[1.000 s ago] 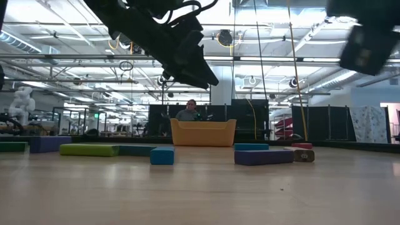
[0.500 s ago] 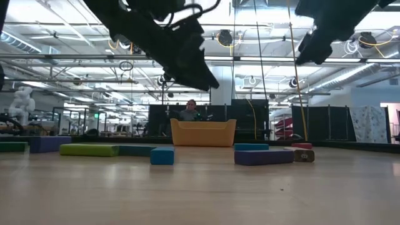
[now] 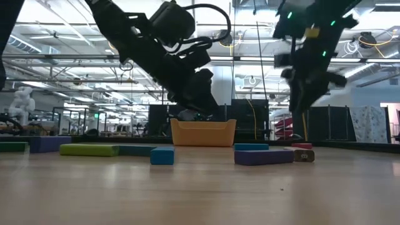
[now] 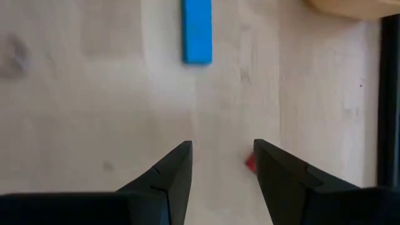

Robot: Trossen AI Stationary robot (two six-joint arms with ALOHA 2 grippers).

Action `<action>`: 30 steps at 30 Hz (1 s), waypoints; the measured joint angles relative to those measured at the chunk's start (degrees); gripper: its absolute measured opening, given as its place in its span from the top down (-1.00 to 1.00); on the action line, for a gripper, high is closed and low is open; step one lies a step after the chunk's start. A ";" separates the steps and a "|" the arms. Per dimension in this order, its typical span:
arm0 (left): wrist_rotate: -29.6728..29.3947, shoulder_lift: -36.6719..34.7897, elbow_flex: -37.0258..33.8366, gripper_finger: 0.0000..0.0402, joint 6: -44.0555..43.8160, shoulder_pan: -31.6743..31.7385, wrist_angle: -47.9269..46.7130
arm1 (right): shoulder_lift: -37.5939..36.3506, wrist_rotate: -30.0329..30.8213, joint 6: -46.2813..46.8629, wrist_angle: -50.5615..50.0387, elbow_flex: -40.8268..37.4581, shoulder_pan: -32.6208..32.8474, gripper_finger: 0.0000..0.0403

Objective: Sort blocks by size
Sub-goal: Put the small red rectangle block into the green bin

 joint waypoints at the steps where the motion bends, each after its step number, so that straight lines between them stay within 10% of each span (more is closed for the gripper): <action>1: 0.00 0.00 0.00 -0.36 0.00 -0.02 0.31 | 1.50 0.71 -2.79 -0.04 0.00 -0.72 0.23; 12: 0.00 0.00 0.00 -0.36 1.29 -0.02 -0.59 | 16.10 7.13 -21.04 -4.91 5.50 -6.33 0.23; 30: 0.02 0.00 0.00 -0.36 0.98 -0.09 -4.51 | 29.79 15.12 -25.06 -8.75 10.08 -11.84 0.23</action>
